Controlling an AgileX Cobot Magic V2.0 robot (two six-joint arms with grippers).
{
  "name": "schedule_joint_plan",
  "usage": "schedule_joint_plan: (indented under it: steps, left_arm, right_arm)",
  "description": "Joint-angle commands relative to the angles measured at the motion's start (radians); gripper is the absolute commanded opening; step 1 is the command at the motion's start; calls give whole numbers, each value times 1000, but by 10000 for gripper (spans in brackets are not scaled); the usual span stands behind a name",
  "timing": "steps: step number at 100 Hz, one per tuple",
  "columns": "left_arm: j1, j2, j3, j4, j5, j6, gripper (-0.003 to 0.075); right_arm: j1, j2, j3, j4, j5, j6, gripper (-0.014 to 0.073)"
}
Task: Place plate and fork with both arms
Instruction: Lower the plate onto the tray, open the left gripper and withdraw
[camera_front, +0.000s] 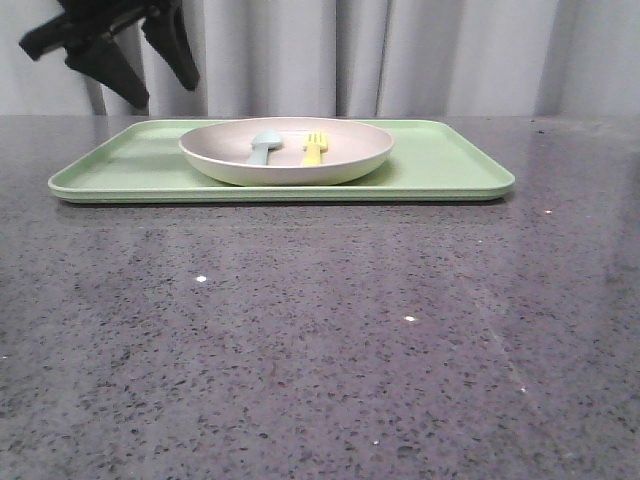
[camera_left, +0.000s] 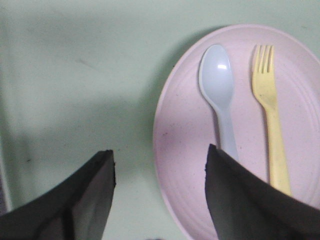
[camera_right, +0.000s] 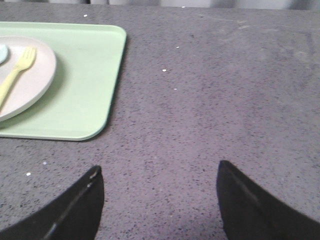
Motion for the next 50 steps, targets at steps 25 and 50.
schedule_joint_plan:
  steps: [25,50]
  left_arm:
    - [-5,-383,229,134,-111,-29,386]
    - [-5,-612,472,181,-186,-36,386]
  right_arm:
    - [101,203,-234,-14,40,-5,489]
    - [196,414,-464,-14,147,-5,489]
